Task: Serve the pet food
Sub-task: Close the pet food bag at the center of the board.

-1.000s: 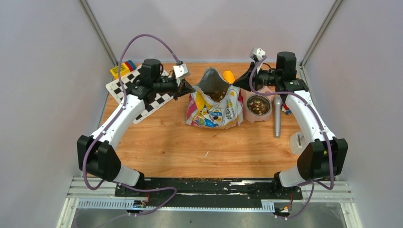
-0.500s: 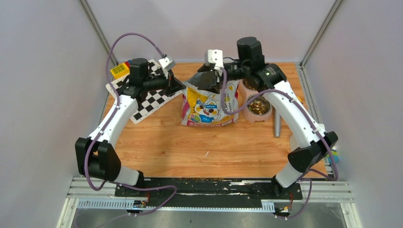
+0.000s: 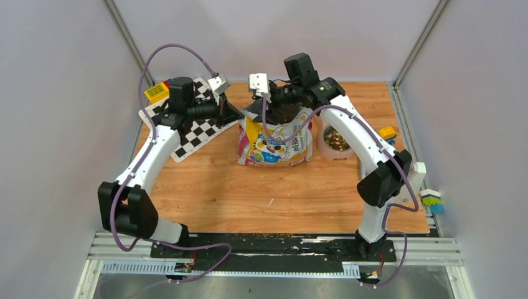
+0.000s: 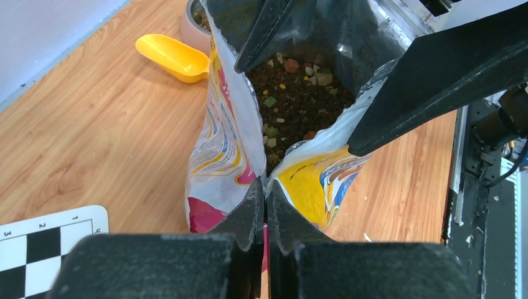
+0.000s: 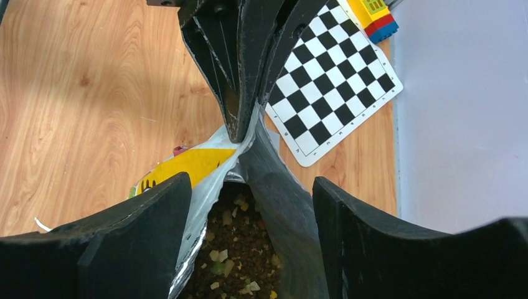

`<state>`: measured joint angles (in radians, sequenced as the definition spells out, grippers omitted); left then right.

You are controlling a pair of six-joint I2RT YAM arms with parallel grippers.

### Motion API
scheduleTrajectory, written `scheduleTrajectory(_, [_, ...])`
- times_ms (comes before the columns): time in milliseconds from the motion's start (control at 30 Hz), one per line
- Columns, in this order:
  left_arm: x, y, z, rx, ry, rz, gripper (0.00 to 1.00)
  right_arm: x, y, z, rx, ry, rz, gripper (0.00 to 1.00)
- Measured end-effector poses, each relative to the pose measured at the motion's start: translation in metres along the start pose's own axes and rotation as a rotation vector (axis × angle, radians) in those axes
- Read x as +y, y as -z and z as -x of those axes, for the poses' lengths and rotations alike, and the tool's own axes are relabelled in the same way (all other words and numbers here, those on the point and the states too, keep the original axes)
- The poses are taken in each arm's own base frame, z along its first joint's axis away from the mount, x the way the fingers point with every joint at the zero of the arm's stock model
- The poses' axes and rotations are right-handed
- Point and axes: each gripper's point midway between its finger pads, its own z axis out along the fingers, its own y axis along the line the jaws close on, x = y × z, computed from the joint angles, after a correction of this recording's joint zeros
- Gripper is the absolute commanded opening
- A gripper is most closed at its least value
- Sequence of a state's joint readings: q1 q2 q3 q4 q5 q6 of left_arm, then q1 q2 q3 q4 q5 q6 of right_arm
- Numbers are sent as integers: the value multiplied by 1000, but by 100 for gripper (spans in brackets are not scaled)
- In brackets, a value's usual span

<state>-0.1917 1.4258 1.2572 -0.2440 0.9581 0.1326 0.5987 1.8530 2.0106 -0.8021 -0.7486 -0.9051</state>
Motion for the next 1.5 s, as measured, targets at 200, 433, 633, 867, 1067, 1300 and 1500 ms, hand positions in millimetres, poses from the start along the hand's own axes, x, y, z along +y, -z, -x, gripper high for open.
scheduleTrajectory(200, [-1,4,-1,10,-17,13,0,5,-6,5,33,8,1,68])
scheduleTrajectory(433, [-3,7,-2,16,-9,14,0,4,-18,-6,103,22,-3,63])
scheduleTrajectory(633, [-4,11,-3,19,-10,-1,0,-2,-21,-13,134,38,-14,49])
scheduleTrajectory(867, [-7,16,-2,25,-27,1,0,-2,-23,-16,152,49,-3,28])
scheduleTrajectory(1067, [-7,20,-2,24,-22,3,0,1,-22,-16,161,68,9,12])
scheduleTrajectory(1300, [-7,21,-1,20,-21,-3,0,4,-22,-16,164,65,21,0])
scheduleTrajectory(1500, [-9,22,1,15,-24,-9,19,6,-22,-14,157,50,26,0])
